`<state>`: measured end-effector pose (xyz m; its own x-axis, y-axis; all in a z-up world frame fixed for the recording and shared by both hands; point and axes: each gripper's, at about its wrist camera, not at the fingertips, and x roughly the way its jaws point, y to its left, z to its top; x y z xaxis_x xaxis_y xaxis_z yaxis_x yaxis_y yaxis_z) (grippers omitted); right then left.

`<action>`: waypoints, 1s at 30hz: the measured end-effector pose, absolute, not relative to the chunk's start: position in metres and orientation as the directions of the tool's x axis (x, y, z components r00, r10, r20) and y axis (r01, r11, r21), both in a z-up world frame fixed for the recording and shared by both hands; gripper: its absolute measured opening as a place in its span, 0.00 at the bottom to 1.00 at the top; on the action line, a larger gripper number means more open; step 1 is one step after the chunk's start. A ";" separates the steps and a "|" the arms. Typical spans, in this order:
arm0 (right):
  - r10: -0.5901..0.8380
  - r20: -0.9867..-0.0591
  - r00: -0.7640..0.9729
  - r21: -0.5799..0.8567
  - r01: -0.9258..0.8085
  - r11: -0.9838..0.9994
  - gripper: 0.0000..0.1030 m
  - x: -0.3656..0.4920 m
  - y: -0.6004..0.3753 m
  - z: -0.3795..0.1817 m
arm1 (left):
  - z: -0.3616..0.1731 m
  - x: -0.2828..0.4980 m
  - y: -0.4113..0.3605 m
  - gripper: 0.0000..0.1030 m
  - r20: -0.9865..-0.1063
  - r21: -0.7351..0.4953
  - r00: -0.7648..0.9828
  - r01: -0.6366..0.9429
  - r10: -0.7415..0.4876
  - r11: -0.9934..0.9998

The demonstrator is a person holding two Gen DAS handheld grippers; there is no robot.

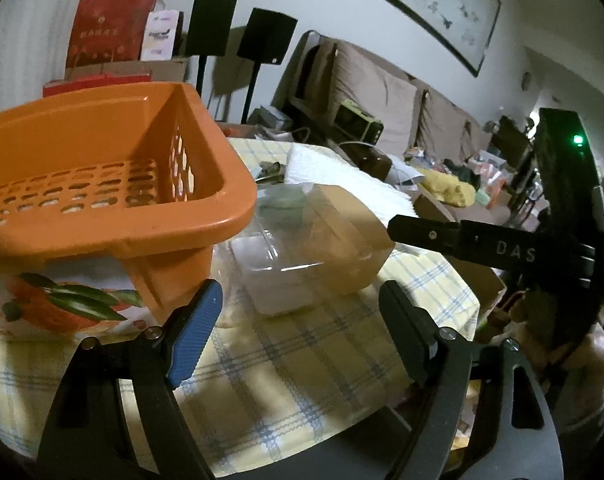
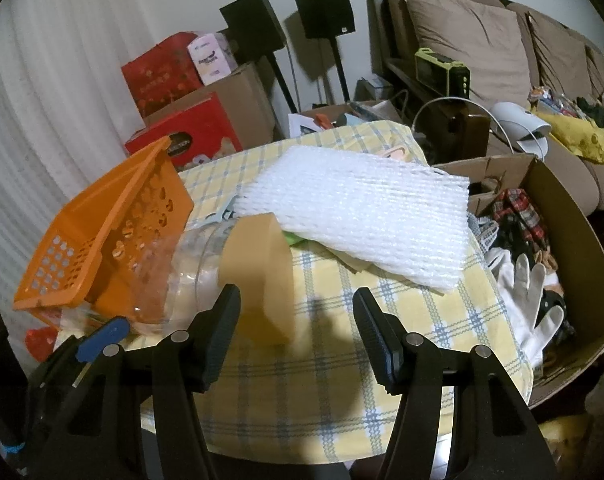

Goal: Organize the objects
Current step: 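Move the right gripper toward the clear plastic box with tan lid, then close the right gripper on the clear box's tan lid and lift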

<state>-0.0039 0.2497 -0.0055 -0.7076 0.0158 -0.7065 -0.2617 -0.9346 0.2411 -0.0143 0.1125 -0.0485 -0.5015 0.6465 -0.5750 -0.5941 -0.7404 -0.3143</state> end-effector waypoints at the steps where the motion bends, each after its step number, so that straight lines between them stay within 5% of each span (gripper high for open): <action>1: 0.015 -0.708 -0.706 0.240 -0.261 -0.935 0.59 -0.004 0.250 -0.006 | -0.049 -0.014 0.115 0.77 -0.580 -0.301 -0.506 -0.595 0.638 -0.746; 13: -0.082 -0.709 -0.701 0.326 -0.223 -0.919 0.59 -0.020 0.266 -0.012 | -0.046 -0.016 0.130 0.88 -0.571 -0.282 -0.522 -0.600 0.633 -0.749; 20: -0.200 -0.700 -0.685 0.407 -0.153 -0.901 0.54 -0.025 0.259 -0.017 | -0.043 -0.010 0.138 0.86 -0.562 -0.299 -0.468 -0.654 0.682 -0.695; 30: -0.190 -0.727 -0.659 0.378 -0.154 -0.913 0.54 0.005 0.265 -0.007 | -0.034 0.013 0.135 0.86 -0.555 -0.352 -0.333 -0.736 0.763 -0.578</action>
